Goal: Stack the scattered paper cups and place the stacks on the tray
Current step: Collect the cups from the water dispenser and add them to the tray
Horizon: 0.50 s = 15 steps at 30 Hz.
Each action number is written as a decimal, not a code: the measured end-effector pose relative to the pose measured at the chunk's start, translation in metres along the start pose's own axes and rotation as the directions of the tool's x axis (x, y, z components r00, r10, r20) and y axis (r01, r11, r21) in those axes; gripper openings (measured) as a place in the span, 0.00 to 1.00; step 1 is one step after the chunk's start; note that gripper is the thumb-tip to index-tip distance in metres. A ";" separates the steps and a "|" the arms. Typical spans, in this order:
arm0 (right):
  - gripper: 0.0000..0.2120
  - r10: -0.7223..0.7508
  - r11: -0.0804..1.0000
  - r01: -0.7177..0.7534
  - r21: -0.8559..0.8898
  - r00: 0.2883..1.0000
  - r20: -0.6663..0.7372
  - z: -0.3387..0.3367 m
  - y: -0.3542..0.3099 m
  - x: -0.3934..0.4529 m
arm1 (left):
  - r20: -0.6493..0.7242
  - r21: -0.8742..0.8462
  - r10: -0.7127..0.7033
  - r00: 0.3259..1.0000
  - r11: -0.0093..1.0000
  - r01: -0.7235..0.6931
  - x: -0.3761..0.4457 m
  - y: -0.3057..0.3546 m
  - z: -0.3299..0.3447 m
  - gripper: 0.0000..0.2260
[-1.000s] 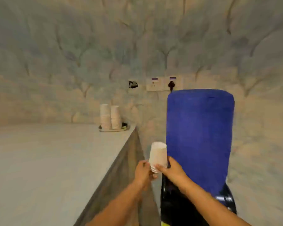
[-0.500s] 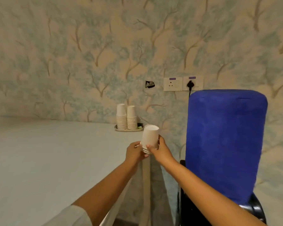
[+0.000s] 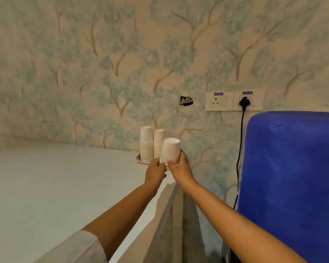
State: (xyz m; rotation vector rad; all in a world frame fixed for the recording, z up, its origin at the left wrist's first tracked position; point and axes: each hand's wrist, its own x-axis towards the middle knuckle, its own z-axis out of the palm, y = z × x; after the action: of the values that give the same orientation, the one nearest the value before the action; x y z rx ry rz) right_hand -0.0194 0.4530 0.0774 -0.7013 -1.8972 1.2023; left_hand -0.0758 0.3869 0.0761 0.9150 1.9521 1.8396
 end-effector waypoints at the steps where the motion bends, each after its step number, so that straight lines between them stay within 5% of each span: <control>1: 0.28 -0.010 1.000 0.010 0.009 1.000 0.004 0.002 0.000 0.014 | -0.031 0.049 0.034 0.999 0.998 -0.033 0.014 0.001 0.001 0.13; 9: 0.28 -0.078 0.996 0.078 0.049 0.997 -0.015 0.023 -0.005 0.126 | -0.125 0.290 0.211 0.969 0.942 -0.168 0.125 0.018 0.005 0.14; 15: 0.29 -0.167 0.986 0.167 0.015 0.986 -0.009 0.038 -0.009 0.193 | -0.078 0.180 0.211 0.974 0.964 -0.195 0.181 0.027 0.008 0.14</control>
State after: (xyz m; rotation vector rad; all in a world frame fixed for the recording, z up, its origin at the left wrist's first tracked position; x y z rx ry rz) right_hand -0.1581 0.5799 0.1356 -0.5264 -1.8983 1.1058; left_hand -0.2006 0.5063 0.1374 1.1368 2.1750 1.8784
